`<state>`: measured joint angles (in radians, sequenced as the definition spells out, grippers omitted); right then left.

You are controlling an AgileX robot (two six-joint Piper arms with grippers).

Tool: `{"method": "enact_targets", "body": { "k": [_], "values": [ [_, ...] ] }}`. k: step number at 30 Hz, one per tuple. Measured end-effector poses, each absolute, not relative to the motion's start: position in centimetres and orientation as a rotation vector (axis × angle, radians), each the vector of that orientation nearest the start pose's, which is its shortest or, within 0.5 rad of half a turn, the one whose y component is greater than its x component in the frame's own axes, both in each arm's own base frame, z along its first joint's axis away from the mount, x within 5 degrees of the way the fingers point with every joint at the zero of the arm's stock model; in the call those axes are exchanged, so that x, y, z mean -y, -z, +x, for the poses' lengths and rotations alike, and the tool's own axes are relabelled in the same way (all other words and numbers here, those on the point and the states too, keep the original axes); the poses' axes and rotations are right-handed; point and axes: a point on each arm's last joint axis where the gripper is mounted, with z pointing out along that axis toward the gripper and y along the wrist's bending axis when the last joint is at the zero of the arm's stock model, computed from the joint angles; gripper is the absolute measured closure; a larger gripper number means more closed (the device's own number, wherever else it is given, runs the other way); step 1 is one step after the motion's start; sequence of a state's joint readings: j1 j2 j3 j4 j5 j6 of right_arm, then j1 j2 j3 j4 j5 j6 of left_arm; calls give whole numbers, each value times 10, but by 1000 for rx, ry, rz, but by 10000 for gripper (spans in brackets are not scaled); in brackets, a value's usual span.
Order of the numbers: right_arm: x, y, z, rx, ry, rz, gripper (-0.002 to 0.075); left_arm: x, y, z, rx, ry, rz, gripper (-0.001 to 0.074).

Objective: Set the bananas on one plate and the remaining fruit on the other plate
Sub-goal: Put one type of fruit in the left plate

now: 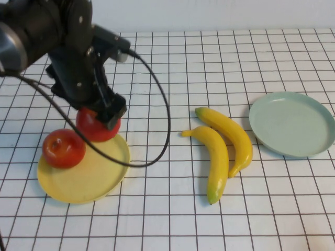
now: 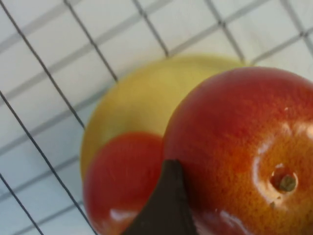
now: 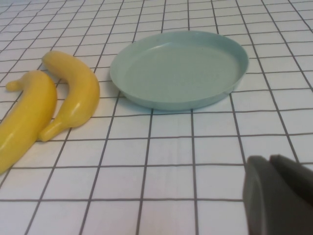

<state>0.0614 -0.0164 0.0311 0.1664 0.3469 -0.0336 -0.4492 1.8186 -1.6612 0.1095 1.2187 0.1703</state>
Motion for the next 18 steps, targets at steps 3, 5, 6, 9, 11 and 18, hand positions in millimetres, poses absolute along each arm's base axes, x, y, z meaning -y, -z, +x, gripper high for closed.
{"method": "enact_targets", "body": {
  "k": [3, 5, 6, 9, 11, 18],
  "values": [
    [-8, -173, 53, -1844, -183, 19, 741, 148, -281, 336, -2748, -108, 871, 151],
    [-9, -173, 53, -1844, -186, 20, 741, 144, -268, 327, -2747, -100, 854, 150],
    [-9, -173, 53, -1844, -190, 23, 741, 143, -264, 324, -2739, -86, 843, 150],
    [-9, -173, 53, -1844, -199, 29, 741, 143, -253, 321, -2709, -51, 807, 150],
    [-9, -173, 53, -1843, -201, 31, 741, 144, -250, 321, -2706, -25, 786, 151],
    [-9, -173, 53, -1843, -206, 34, 741, 147, -251, 320, -2698, 25, 762, 72]
  ]
}}
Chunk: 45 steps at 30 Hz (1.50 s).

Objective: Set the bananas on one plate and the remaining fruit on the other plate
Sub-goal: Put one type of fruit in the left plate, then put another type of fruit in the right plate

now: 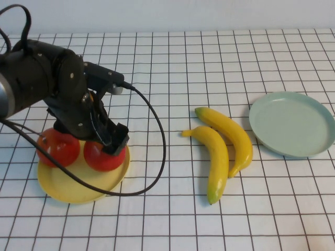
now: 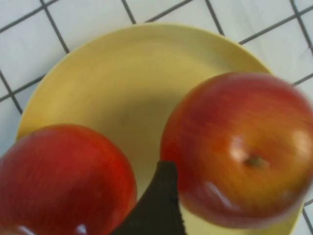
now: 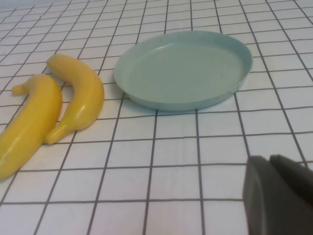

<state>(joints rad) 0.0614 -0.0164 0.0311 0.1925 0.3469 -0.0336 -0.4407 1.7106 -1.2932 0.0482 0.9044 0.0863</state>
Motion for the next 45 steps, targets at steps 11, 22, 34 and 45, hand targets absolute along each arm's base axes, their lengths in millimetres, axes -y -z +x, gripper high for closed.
{"method": "enact_targets", "body": {
  "k": [11, 22, 34, 45],
  "values": [
    [-9, -173, 53, -1843, -208, 35, 741, 139, -277, 311, -2626, -10, 742, 66],
    [-9, -173, 53, -1843, -208, 35, 741, 106, -364, 239, -2218, 125, 503, 594],
    [-9, -173, 53, -1843, -210, 37, 741, 57, -355, 130, -2008, 208, 441, 735],
    [-9, -173, 53, -1843, -211, 38, 741, 30, -313, 77, -1800, 223, 395, 737]
  ]
}}
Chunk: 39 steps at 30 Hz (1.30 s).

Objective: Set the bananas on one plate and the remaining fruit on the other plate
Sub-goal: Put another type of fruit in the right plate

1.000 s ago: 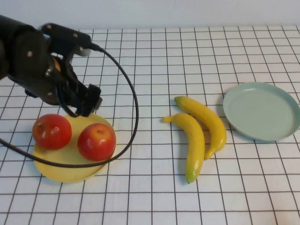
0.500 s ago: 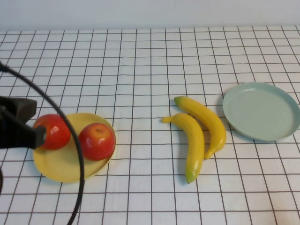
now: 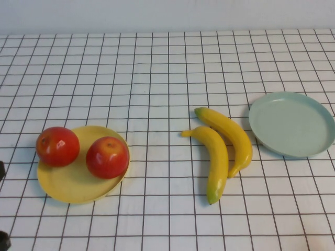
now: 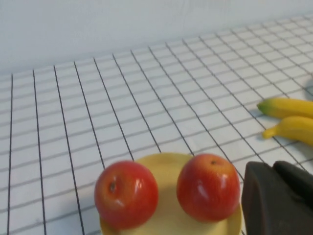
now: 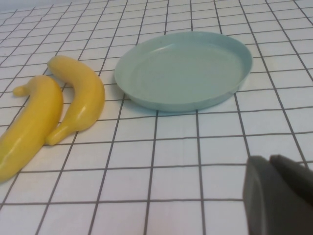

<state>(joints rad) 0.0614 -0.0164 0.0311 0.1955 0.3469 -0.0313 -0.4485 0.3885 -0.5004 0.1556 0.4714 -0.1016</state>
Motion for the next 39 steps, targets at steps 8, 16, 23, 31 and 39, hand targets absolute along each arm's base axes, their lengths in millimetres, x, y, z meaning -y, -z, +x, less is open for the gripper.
{"method": "enact_targets", "body": {
  "k": [8, 16, 23, 31, 39],
  "values": [
    [-9, -173, 53, -1843, -211, 38, 741, 23, -251, 64, -1576, 223, 322, 737],
    [-9, -173, 53, -1843, -211, 38, 741, 6, -216, 57, -1552, 94, 79, 737],
    [-9, -173, 53, -1843, -211, 38, 741, 0, -190, 57, -1673, 8, -2, 737],
    [-9, -173, 53, -1843, -211, 38, 741, 0, -185, 57, -1724, 23, -24, 738],
    [-9, -173, 53, -1843, -211, 38, 740, 1, -185, 57, -1726, 98, -79, 738]
  ]
}}
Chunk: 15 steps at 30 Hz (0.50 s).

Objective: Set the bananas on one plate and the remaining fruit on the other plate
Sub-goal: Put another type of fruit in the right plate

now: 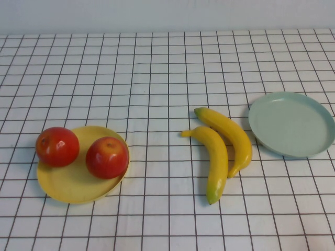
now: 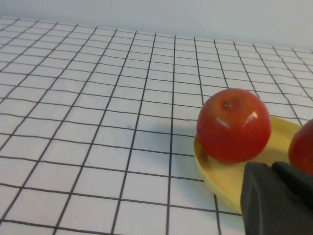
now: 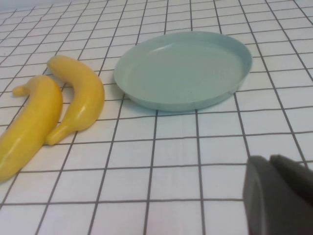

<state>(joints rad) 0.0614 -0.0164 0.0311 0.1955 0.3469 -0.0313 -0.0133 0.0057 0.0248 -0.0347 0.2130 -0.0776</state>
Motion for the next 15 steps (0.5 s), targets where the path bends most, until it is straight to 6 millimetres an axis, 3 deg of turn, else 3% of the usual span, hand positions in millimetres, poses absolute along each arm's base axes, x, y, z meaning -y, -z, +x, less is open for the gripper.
{"method": "enact_targets", "body": {
  "k": [15],
  "values": [
    [-9, -173, 53, -1843, -211, 38, 741, 2, -185, 57, -1727, 133, -106, 738]
  ]
}}
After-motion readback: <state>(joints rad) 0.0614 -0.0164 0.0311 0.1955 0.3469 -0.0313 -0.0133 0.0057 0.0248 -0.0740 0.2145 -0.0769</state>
